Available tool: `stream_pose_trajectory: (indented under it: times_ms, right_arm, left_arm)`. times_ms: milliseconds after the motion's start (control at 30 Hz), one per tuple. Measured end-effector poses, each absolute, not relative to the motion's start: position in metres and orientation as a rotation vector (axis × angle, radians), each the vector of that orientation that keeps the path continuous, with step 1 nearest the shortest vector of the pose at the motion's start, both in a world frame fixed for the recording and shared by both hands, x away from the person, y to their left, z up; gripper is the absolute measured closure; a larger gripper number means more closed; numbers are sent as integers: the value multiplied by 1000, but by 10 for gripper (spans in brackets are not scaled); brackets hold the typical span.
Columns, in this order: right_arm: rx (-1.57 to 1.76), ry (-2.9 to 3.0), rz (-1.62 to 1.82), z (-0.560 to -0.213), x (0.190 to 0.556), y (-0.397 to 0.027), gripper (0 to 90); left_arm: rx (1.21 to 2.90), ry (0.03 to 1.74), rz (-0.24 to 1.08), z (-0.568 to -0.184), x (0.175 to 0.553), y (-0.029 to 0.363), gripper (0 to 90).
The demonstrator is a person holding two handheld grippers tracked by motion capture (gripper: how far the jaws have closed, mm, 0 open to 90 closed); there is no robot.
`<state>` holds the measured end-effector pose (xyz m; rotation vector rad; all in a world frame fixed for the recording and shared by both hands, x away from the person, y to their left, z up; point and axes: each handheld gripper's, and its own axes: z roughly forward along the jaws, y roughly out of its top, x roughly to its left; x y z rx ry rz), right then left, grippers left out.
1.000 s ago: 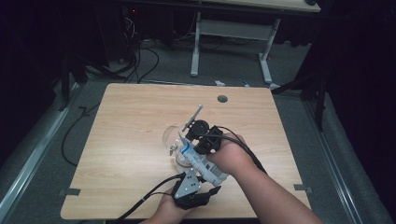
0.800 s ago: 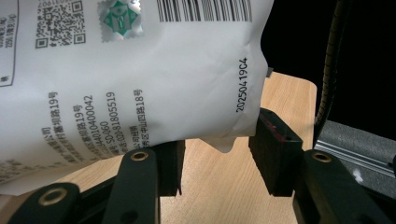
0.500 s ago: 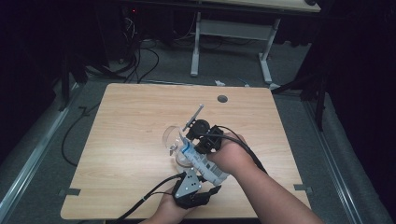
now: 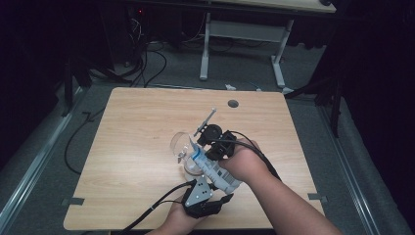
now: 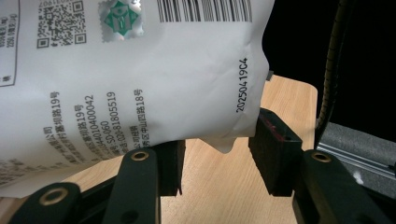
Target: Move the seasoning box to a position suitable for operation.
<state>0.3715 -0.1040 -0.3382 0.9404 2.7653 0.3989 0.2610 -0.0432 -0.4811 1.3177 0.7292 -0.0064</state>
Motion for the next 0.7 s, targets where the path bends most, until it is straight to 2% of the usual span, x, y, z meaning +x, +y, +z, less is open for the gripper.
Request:
stream_pose_trajectory:
  times_ms: [700]
  right_arm:
    - [930, 2757, 397, -334, 372, -103, 900]
  left_arm:
    - [1310, 720, -11, -477, 263, -42, 571]
